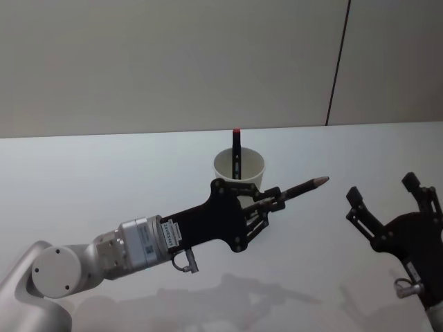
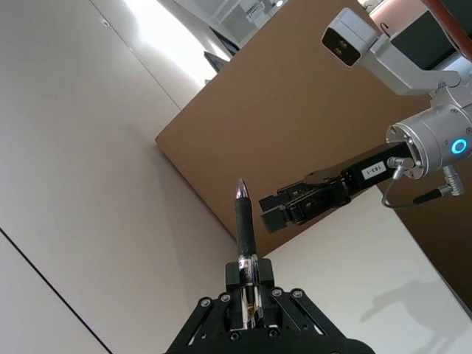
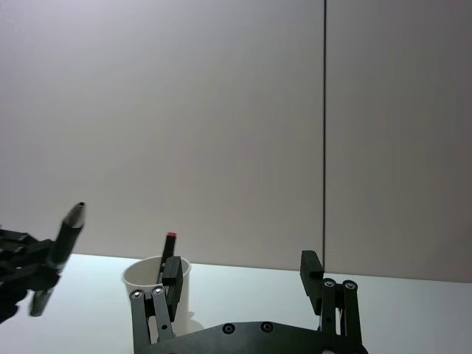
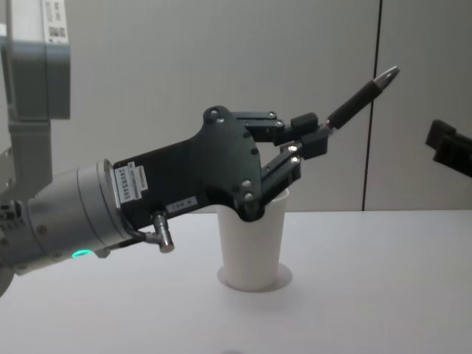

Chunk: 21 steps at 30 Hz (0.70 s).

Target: Place the pen into the pen holder.

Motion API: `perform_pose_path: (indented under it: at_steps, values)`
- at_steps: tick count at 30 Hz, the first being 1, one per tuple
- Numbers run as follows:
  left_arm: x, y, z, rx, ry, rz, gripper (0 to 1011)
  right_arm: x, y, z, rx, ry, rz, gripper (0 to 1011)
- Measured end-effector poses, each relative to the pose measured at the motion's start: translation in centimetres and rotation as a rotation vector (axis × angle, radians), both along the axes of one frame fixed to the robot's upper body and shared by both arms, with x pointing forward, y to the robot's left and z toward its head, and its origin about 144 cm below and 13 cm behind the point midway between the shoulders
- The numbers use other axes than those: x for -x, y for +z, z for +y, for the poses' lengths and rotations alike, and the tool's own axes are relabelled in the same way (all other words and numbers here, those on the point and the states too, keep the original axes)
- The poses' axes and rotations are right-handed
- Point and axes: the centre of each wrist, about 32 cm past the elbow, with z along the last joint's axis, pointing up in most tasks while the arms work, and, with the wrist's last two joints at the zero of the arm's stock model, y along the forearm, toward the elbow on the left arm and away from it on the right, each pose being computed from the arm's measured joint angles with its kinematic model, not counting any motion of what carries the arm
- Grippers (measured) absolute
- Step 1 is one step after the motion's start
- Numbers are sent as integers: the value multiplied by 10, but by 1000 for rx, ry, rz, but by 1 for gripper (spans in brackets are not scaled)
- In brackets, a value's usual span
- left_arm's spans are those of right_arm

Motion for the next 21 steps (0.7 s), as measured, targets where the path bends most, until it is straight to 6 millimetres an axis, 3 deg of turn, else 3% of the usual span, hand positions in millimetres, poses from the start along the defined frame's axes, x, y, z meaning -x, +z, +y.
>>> perform_pose_path:
  at_steps: [21]
  values:
    - [0,0,0,-2,-1,-2,140,2,5,-5,-40,181,2,1002]
